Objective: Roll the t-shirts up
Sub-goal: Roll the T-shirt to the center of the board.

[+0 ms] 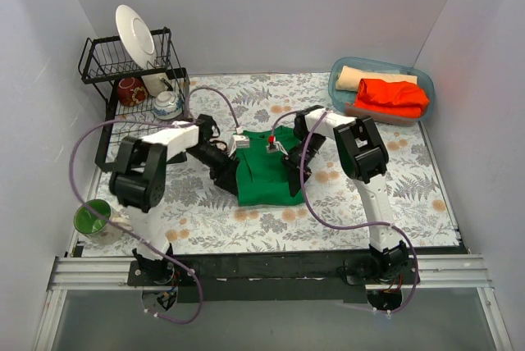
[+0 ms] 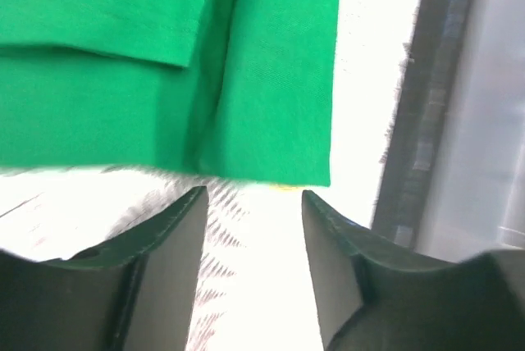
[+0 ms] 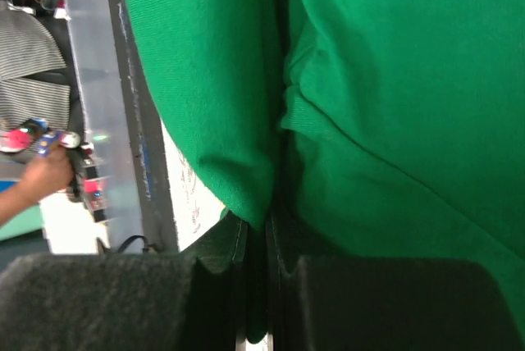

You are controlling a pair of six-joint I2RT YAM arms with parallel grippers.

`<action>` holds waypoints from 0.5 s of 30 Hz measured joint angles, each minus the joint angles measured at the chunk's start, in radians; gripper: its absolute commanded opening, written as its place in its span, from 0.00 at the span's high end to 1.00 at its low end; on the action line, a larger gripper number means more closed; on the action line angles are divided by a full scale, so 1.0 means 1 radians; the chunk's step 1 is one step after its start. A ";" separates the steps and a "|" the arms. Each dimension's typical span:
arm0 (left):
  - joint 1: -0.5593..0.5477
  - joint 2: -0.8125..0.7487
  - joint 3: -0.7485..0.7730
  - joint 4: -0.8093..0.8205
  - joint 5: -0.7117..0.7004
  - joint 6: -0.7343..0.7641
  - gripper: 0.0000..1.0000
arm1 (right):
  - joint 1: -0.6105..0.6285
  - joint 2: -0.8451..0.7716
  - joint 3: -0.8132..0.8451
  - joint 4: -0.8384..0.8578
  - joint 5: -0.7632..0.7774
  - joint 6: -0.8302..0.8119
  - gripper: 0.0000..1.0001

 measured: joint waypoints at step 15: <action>-0.400 -0.721 -0.586 0.724 -0.325 0.011 0.35 | 0.006 0.098 0.103 -0.103 0.018 0.115 0.91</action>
